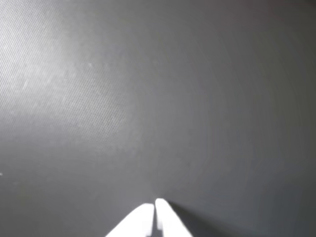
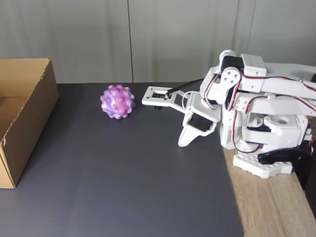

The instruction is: Grasp a ball and put it in the box.

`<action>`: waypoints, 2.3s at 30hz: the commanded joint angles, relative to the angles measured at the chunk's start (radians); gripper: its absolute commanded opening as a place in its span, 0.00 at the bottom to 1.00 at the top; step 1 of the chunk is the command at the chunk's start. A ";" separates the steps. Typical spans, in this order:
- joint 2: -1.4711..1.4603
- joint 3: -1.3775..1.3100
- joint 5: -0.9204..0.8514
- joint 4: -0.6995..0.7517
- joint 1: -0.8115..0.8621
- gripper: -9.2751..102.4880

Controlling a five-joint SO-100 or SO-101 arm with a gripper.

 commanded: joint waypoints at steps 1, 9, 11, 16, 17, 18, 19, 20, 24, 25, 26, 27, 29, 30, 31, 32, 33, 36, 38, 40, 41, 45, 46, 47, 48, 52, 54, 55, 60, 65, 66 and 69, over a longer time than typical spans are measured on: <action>-0.008 0.003 0.018 0.009 0.018 0.08; -0.011 0.002 0.071 -0.020 0.094 0.08; -0.011 -0.008 0.095 -0.041 0.098 0.08; -0.011 -0.071 0.107 -0.083 0.100 0.08; -0.011 -0.084 0.115 -0.087 0.101 0.08; -0.011 -0.100 0.123 -0.089 0.104 0.08; -0.011 -0.120 0.132 -0.089 0.109 0.08; -0.011 -0.140 0.138 -0.089 0.115 0.08; -0.011 -0.218 0.152 -0.089 0.141 0.08; -0.011 -0.239 0.158 -0.089 0.147 0.08; -0.012 -0.261 0.164 -0.089 0.153 0.08; -0.023 -0.288 0.167 -0.091 0.160 0.08; -0.072 -0.350 0.170 -0.095 0.170 0.08; -0.101 -0.385 0.170 -0.101 0.176 0.08; -0.133 -0.419 0.170 -0.107 0.184 0.08; -0.169 -0.454 0.170 -0.117 0.193 0.08; -0.206 -0.488 0.169 -0.129 0.202 0.08; -0.324 -0.584 0.163 -0.179 0.242 0.08; -0.410 -0.658 0.163 -0.210 0.278 0.08; -0.497 -0.744 0.166 -0.229 0.310 0.08; -0.537 -0.785 0.166 -0.235 0.324 0.08; -0.664 -0.916 0.164 -0.255 0.356 0.08; -0.692 -0.940 0.163 -0.256 0.359 0.08; -0.713 -0.957 0.163 -0.259 0.362 0.08; -0.732 -0.969 0.163 -0.265 0.365 0.08; -0.815 -1.009 0.160 -0.304 0.370 0.08; -0.871 -1.046 0.156 -0.325 0.365 0.08; -0.900 -1.065 0.153 -0.336 0.359 0.08; -1.048 -1.143 0.144 -0.391 0.310 0.08; -1.161 -1.184 0.138 -0.434 0.268 0.08; -1.180 -1.184 0.133 -0.442 0.262 0.08; -1.229 -1.184 0.126 -0.460 0.253 0.08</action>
